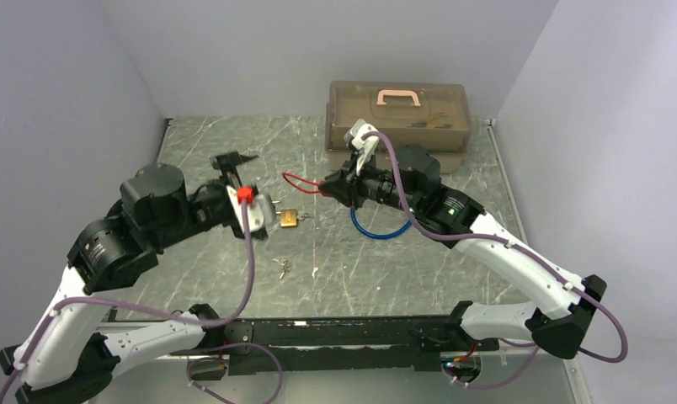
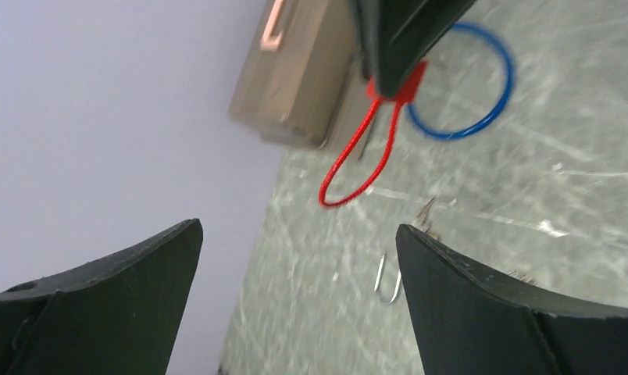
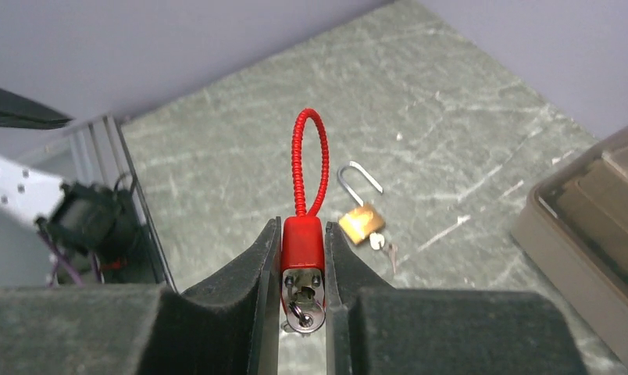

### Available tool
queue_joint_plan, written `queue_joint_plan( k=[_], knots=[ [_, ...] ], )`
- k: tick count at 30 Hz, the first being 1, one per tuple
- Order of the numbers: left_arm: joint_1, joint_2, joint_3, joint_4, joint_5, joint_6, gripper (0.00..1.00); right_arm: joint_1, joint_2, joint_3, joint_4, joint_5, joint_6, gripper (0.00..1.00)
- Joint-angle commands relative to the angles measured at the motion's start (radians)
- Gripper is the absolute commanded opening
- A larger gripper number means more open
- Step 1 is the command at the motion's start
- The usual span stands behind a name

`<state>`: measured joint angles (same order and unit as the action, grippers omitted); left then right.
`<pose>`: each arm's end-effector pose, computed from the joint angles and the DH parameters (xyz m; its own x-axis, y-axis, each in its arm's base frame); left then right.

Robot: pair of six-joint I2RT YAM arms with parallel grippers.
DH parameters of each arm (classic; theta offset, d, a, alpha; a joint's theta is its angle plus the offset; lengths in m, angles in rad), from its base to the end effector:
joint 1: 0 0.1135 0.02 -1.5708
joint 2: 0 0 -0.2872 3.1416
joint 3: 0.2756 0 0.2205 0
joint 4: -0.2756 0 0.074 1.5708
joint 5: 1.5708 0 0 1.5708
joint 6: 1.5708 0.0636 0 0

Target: Unlock with the key

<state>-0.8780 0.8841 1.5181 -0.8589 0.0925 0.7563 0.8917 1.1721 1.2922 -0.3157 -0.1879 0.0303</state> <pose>0.0639 -0.0862 0.4790 0.4616 0.5137 -0.7232 0.6969 0.2944 0.6540 0.1452 0.1988 0.4366 -0.1487 -0.1368 -0.9794 -0.8754 0.4788 0.0660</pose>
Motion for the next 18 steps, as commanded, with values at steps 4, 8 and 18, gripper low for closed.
queue_joint_plan(
  k=[4, 8, 18],
  knots=[
    [0.266, 0.040, 0.048, -0.097, 0.164, -0.019, 0.99, -0.065, 0.058, 0.012, 0.364, -0.092, 0.192, 0.00],
    [0.296, -0.019, -0.117, 0.036, 0.097, -0.115, 0.99, -0.105, 0.065, -0.024, 0.461, -0.159, 0.274, 0.00],
    [0.753, 0.068, -0.147, 0.010, 0.845, -0.409, 1.00, -0.141, 0.100, 0.017, 0.499, -0.233, 0.336, 0.00]
  ],
)
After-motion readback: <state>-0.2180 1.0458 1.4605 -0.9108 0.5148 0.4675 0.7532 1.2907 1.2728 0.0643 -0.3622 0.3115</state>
